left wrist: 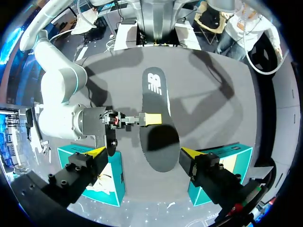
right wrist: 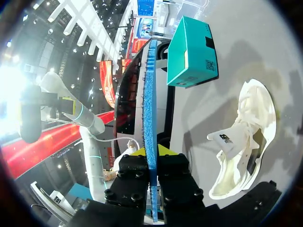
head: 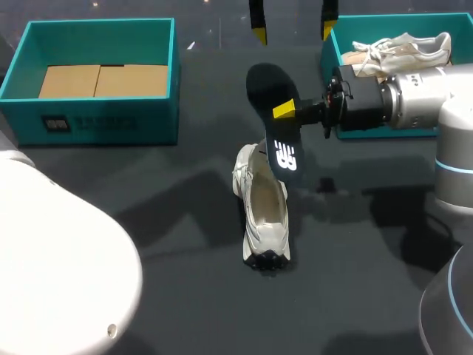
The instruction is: Take the shoe out of the shoebox, open the shoe tongue, remove and reinsert the insole, then place the shoe into the shoebox
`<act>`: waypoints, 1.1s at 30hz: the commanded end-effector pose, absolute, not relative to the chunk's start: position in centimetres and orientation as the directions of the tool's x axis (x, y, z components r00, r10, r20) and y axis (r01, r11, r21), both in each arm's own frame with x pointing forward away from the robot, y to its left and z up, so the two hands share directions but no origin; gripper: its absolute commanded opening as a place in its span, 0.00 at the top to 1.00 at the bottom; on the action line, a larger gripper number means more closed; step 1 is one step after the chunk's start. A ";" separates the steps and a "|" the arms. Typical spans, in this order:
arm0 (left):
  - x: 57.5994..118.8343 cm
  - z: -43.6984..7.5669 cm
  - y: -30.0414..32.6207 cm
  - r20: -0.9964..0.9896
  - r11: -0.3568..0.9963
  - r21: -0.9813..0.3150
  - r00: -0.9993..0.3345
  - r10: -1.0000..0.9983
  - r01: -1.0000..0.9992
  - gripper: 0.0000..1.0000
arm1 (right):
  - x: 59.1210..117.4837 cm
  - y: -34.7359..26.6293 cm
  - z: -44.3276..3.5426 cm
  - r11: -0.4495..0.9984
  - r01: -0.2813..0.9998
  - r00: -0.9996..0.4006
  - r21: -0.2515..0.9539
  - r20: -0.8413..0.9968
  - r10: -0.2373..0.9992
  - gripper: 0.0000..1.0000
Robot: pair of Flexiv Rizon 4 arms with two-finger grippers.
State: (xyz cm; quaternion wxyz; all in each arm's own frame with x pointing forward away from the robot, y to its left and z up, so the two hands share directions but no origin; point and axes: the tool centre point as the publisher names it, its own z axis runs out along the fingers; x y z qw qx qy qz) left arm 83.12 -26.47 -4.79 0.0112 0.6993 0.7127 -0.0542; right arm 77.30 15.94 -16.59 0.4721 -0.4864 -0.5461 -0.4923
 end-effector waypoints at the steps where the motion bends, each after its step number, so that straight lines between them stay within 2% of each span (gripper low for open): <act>1: 81.6 -4.8 -23.8 -0.252 0.037 -0.027 -0.043 0.967 0.999 0.00 | 77.2 16.0 -16.6 0.041 0.996 -0.080 0.077 0.994 0.069 1.00; 11: 80.5 -6.0 -19.0 -0.577 0.106 -0.020 -0.098 0.811 0.994 0.00 | 77.2 16.0 -16.6 0.041 0.996 -0.080 0.077 0.994 0.069 1.00; 22: 79.3 -8.4 -15.7 -0.882 0.119 -0.001 -0.057 0.467 0.993 0.00 | 77.2 16.0 -16.6 0.041 0.996 -0.080 0.077 0.994 0.069 1.00; 33: 79.0 -8.2 -15.3 -0.899 0.117 -0.016 -0.065 0.434 0.993 0.00 | 77.2 16.0 -16.6 0.041 0.996 -0.080 0.077 0.994 0.069 1.00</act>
